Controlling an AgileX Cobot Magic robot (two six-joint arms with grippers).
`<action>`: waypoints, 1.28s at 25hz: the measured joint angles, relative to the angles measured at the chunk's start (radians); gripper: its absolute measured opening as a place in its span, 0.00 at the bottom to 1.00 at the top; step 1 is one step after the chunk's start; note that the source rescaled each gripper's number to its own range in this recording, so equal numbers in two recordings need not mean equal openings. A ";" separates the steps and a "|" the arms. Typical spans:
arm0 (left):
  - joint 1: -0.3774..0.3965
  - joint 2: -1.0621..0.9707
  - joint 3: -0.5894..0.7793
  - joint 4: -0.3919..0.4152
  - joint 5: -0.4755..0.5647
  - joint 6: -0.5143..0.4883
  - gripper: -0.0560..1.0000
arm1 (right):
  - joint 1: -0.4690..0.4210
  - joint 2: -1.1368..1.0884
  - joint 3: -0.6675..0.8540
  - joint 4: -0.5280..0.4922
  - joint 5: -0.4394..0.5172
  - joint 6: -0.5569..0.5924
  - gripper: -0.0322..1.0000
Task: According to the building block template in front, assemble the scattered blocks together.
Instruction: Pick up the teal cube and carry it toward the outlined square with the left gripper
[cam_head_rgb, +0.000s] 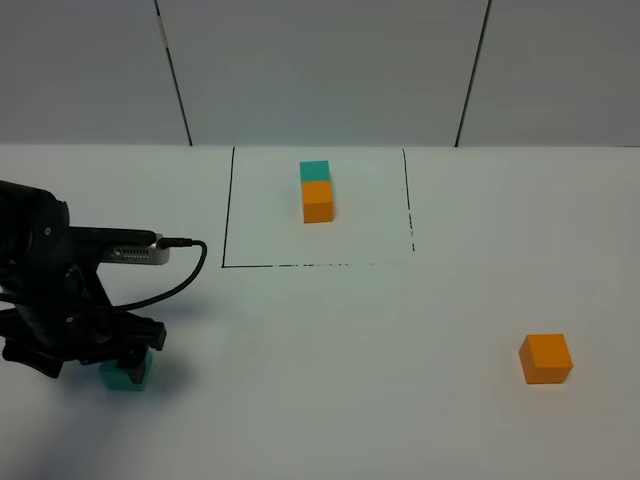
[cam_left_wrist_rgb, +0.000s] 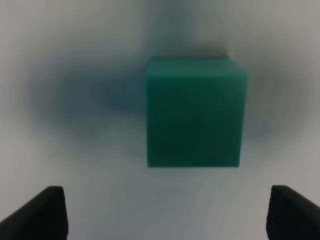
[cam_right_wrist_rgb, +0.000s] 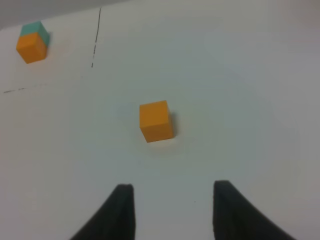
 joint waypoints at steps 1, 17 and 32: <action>0.000 0.004 0.000 0.000 -0.014 0.010 0.76 | 0.000 0.000 0.000 0.000 0.000 0.000 0.03; 0.000 0.152 0.001 -0.073 -0.121 0.056 0.76 | 0.000 0.000 0.000 0.000 0.000 0.000 0.03; -0.004 0.184 -0.003 -0.039 -0.119 0.055 0.69 | 0.000 0.000 0.000 0.000 0.000 0.000 0.03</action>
